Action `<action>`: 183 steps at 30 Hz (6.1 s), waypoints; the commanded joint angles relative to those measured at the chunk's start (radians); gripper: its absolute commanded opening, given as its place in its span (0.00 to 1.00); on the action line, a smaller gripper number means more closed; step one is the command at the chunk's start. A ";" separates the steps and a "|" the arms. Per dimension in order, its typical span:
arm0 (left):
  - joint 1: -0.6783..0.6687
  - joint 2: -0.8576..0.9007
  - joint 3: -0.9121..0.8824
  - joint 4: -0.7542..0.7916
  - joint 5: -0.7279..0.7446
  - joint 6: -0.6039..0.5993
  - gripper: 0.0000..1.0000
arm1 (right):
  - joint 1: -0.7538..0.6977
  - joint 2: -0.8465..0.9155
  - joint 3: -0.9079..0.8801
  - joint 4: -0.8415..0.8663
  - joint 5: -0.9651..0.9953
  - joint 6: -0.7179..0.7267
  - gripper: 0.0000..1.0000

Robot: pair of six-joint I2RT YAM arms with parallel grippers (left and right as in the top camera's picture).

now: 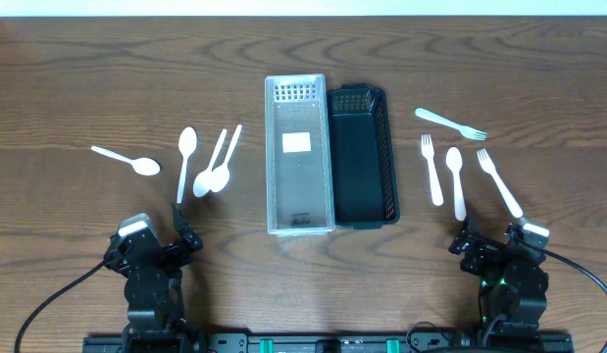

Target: Pack container

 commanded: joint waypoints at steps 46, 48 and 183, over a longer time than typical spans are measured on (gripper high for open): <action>0.006 0.218 0.232 -0.013 0.226 -0.141 0.98 | 0.003 0.666 0.520 0.128 -0.477 0.053 0.99; 0.006 0.349 0.331 -0.072 0.227 -0.141 0.98 | -0.004 0.808 0.650 0.080 -0.478 0.040 0.99; 0.006 1.414 1.058 -0.463 0.226 -0.141 0.98 | -0.278 2.007 1.229 -0.405 -0.201 -0.595 0.58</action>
